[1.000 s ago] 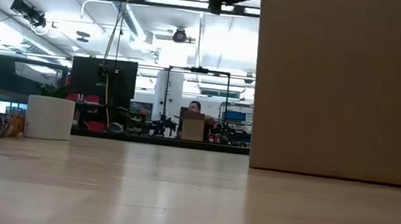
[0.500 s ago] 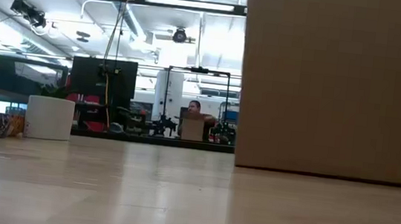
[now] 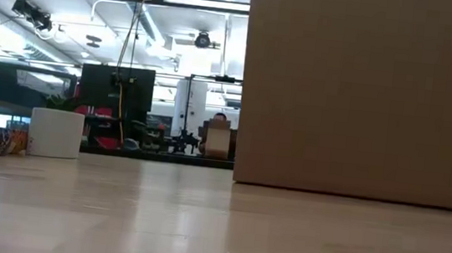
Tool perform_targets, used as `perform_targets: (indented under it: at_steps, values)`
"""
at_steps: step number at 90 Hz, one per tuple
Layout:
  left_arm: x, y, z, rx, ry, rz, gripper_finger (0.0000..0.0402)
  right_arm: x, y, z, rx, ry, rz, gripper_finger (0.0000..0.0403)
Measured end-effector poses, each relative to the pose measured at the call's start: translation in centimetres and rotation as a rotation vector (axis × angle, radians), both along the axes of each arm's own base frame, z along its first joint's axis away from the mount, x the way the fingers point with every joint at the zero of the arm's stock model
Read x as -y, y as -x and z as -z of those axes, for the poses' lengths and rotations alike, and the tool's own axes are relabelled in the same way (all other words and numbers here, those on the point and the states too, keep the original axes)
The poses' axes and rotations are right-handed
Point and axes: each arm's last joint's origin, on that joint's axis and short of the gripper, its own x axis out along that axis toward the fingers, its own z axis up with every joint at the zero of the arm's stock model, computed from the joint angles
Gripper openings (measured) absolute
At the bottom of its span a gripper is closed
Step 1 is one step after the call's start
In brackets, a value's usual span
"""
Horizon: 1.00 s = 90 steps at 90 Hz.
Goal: Wrap mug
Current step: Close the cardboard box, then return to Home Position
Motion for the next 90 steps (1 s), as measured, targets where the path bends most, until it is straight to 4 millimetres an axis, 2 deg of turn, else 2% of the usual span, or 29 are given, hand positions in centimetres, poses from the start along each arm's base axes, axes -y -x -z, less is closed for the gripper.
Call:
perform_targets:
  at_steps: [12, 23, 35, 47, 57, 66, 79, 85, 90]
  values:
    - [0.5, 1.7, -1.9, 0.113, -0.006, 0.043, 0.0131, -2.9, 1.3, -2.6, 0.127, 0.162, -0.224, 0.0001]
    - [0.8, 3.5, -3.6, 0.223, 0.013, 0.069, 0.0131, -5.9, 3.5, -4.5, 0.237, 0.204, -0.348, 0.0001]
    - [0.8, 4.7, -4.3, 0.265, 0.043, 0.07, 0.0131, -9.0, 5.0, -5.3, 0.296, 0.189, -0.496, 0.0]
    - [0.7, 5.1, -4.7, 0.3, 0.047, 0.07, 0.0131, -11.2, 5.7, -5.5, 0.312, 0.151, -0.571, 0.0]
    - [0.8, 4.8, -4.9, 0.327, 0.051, 0.07, 0.0131, -13.1, 5.5, -4.0, 0.275, 0.098, -0.651, 0.0]
    - [0.8, 4.3, -5.1, 0.358, 0.056, 0.07, 0.0131, -14.3, 5.1, -1.5, 0.201, 0.141, -0.719, 0.0]
    - [0.8, 4.0, -5.2, 0.375, 0.052, 0.059, 0.0131, -15.3, 4.4, 3.5, 0.077, 0.193, -0.622, 0.0]
    - [0.7, 4.1, -5.3, 0.382, 0.053, 0.031, 0.0131, -15.5, 4.4, 4.9, 0.087, 0.182, -0.602, 0.0]
    - [0.6, 4.5, -5.5, 0.387, 0.053, 0.02, 0.0131, -15.9, 4.6, 5.3, 0.13, 0.176, -0.631, 0.0]
